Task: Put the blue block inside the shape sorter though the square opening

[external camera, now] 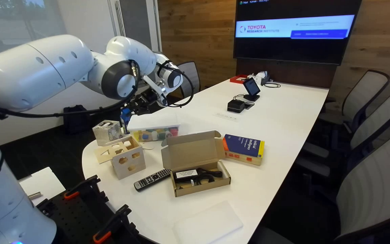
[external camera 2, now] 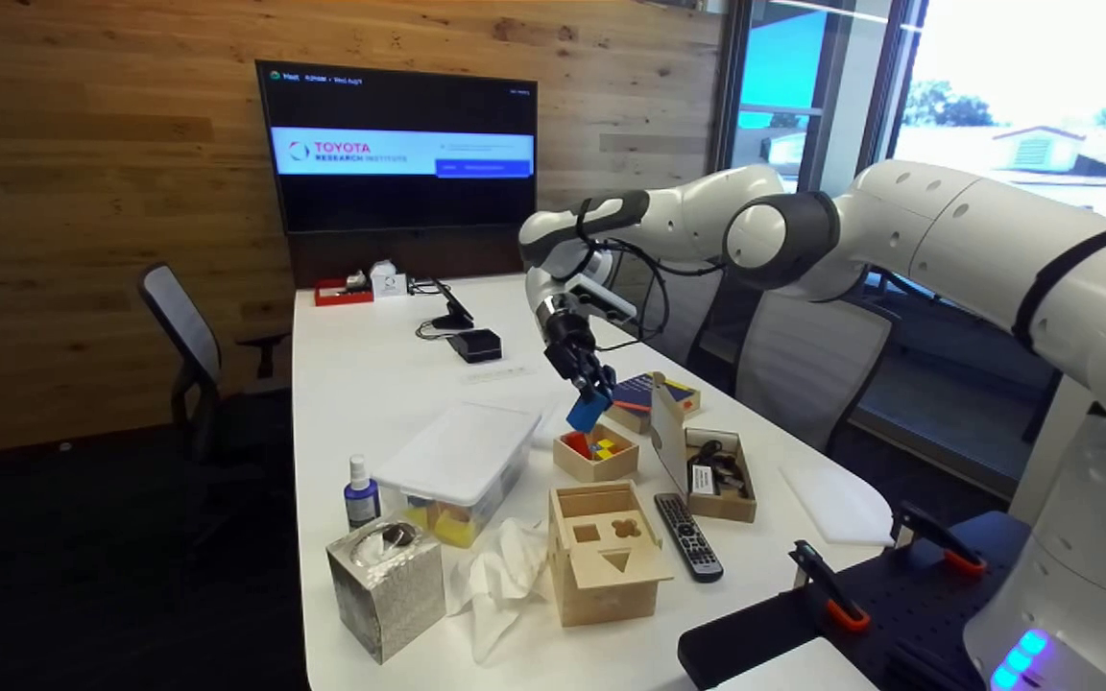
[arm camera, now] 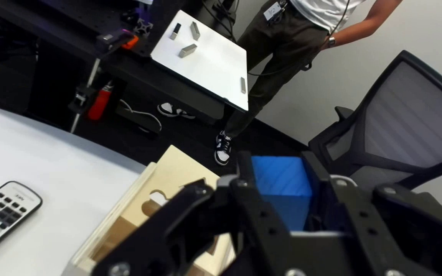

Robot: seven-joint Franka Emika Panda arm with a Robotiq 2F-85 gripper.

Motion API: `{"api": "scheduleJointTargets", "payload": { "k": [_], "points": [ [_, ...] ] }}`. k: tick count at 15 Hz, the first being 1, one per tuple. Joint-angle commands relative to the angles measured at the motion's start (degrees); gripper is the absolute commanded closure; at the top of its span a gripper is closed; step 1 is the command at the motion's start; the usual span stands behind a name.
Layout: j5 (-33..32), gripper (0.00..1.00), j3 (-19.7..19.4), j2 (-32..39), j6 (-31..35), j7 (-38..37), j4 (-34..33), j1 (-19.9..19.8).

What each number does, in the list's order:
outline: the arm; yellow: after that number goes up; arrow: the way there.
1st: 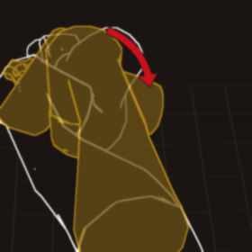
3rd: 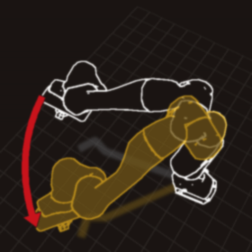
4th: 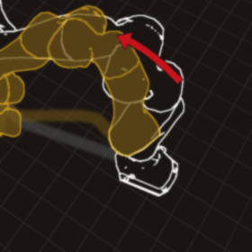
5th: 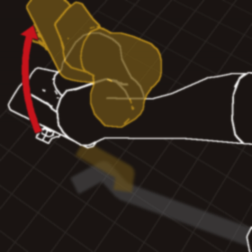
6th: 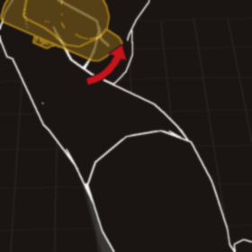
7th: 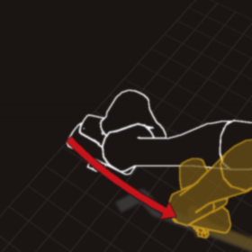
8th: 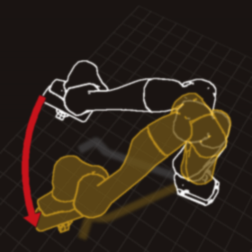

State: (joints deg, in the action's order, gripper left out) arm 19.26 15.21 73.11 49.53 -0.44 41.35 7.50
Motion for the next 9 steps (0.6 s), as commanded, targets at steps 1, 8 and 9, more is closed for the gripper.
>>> {"api": "scheduleJointTargets", "payload": {
  "k": [1, 8, 9],
  "points": [
    [3.9, 0.91, -0.2, -1.4, 4.3, -10.1, 2.6, 2.4],
    [9.5, 0.91, -1.5, -7.3, 17.6, -26.4, 16.4, 3.0],
    [9.9, 0.91, -1.6, -8.6, 19.3, -27.3, 19.0, 2.5]
  ]
}}
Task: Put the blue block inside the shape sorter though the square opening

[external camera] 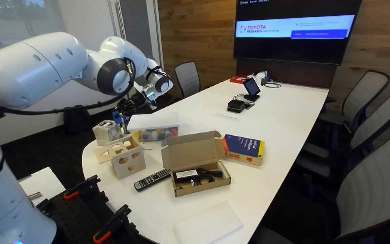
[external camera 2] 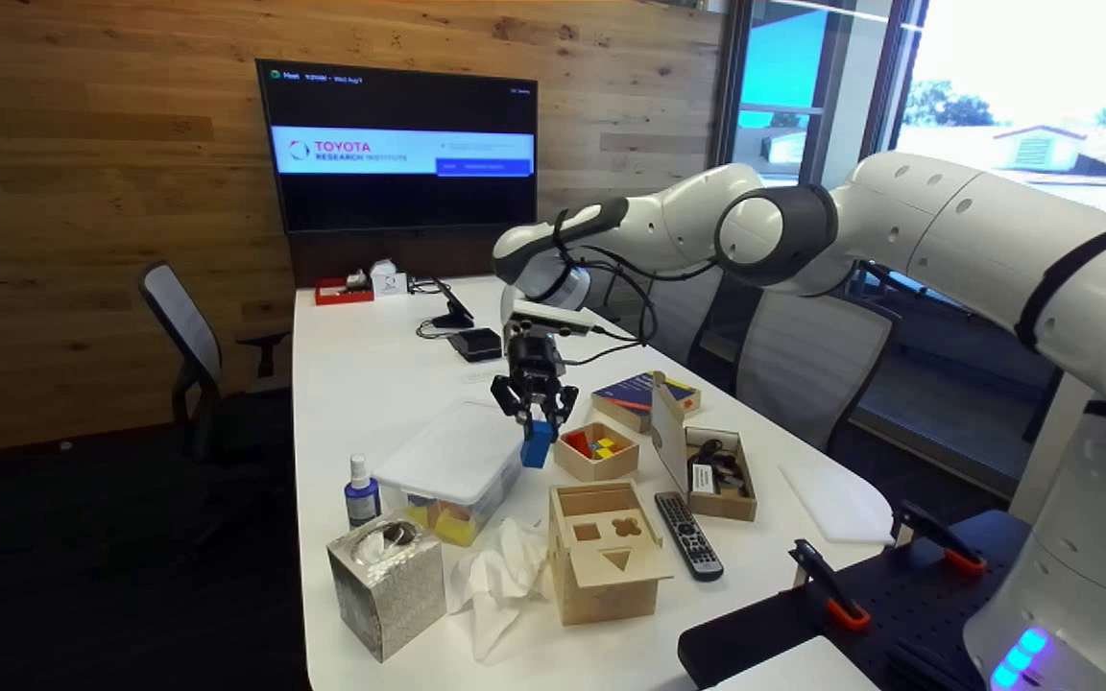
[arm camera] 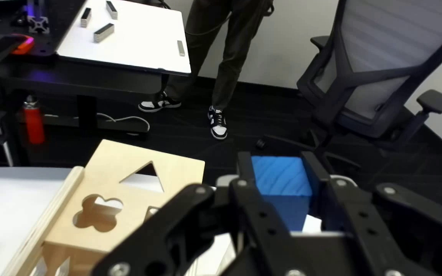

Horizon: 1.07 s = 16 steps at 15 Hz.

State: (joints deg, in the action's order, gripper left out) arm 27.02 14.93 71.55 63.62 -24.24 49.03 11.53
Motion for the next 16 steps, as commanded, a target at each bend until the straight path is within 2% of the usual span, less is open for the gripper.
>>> {"api": "scheduleJointTargets", "payload": {
  "k": [1, 6, 8, 11, 16],
  "points": [
    [2.5, 0.91, -1.5, -8.0, 6.5, -4.1, 13.6, -1.9],
    [5.5, 0.91, -2.3, -13.5, 9.0, -3.8, 25.4, -4.8],
    [8.0, 0.91, -4.1, -15.5, 8.4, -2.3, 29.6, -4.7],
    [9.6, 0.91, -6.4, -19.2, 9.3, 0.0, 36.7, -3.8],
    [8.3, 0.91, -8.7, -25.5, 13.8, 1.9, 48.2, -0.7]
  ]
}}
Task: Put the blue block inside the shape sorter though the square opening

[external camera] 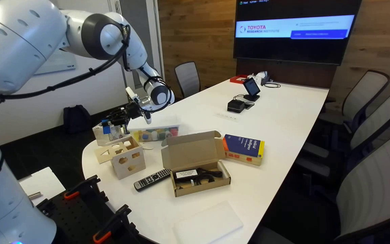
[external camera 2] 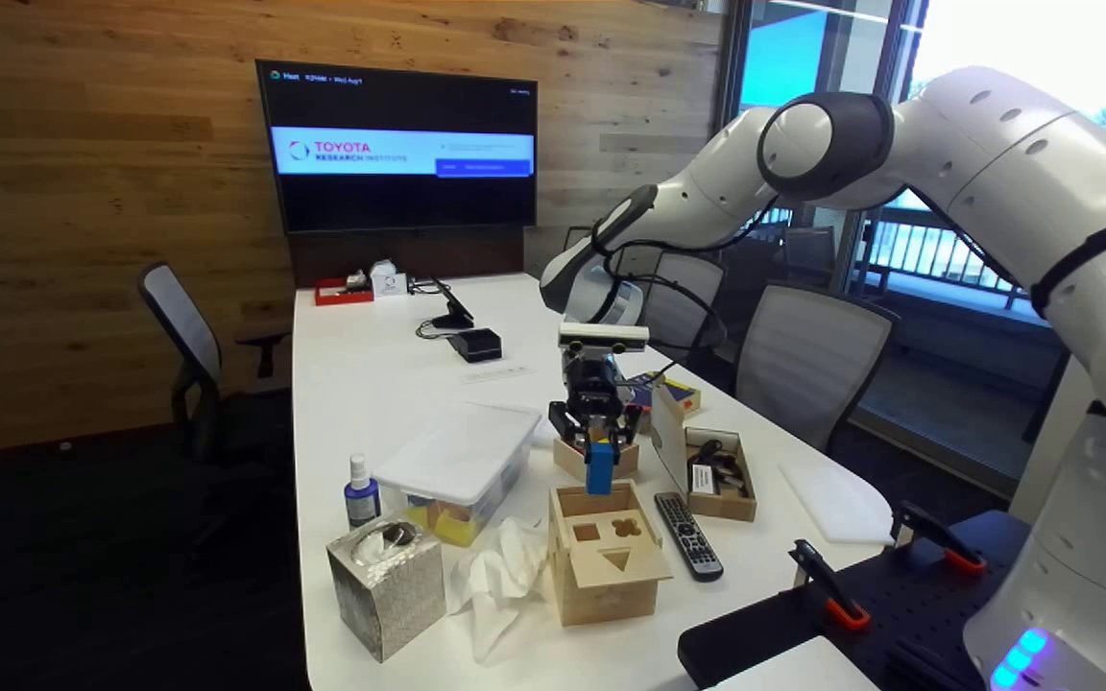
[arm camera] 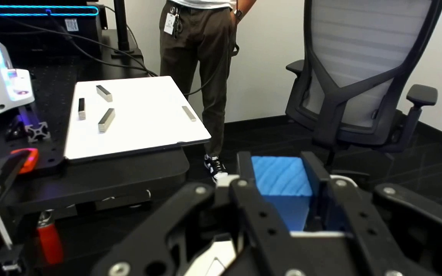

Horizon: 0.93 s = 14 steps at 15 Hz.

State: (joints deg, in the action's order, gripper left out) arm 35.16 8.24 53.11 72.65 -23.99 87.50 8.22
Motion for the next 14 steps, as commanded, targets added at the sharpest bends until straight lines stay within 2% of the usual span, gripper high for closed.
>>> {"api": "scheduleJointTargets", "payload": {
  "k": [1, 7, 14],
  "points": [
    [0.0, 0.91, -2.3, -7.8, 6.1, 1.4, 11.1, 3.3],
    [-3.5, 0.91, -2.5, -10.0, 14.4, 1.4, 13.8, 6.2],
    [-9.5, 0.91, -2.0, -8.1, 16.4, 4.0, 9.8, 5.3]
  ]
}}
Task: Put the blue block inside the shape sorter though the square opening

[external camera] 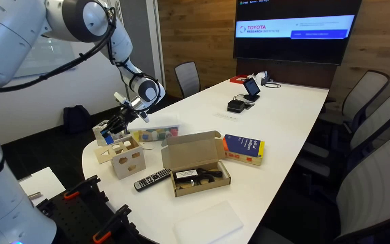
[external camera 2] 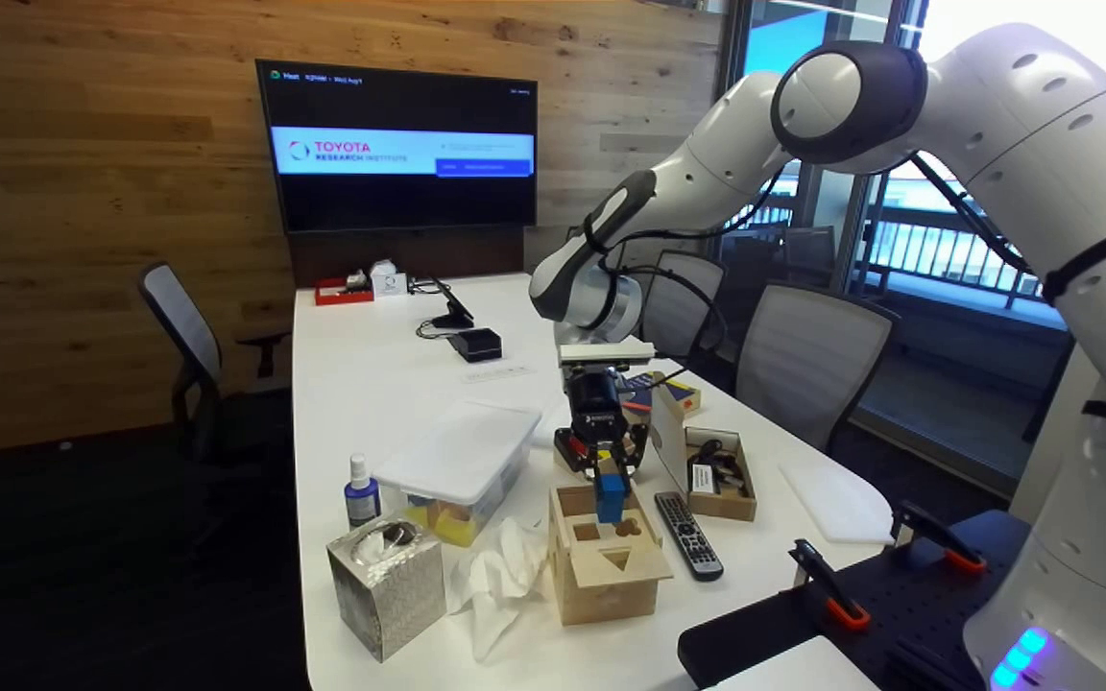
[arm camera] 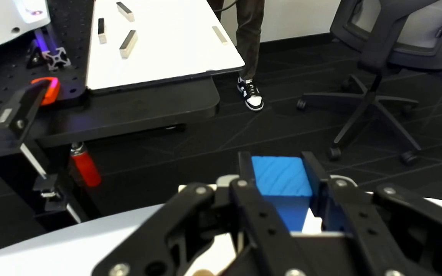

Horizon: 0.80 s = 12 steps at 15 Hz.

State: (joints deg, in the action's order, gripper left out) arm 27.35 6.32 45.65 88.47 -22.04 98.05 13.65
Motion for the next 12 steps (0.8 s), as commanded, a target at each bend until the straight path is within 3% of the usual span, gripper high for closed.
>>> {"api": "scheduleJointTargets", "payload": {
  "k": [1, 12],
  "points": [
    [-2.1, 0.91, 0.1, -0.2, 0.4, 2.8, -1.5, -0.3],
    [-1.3, 0.91, 1.6, 1.6, -0.9, 6.7, -3.6, -0.8]
  ]
}}
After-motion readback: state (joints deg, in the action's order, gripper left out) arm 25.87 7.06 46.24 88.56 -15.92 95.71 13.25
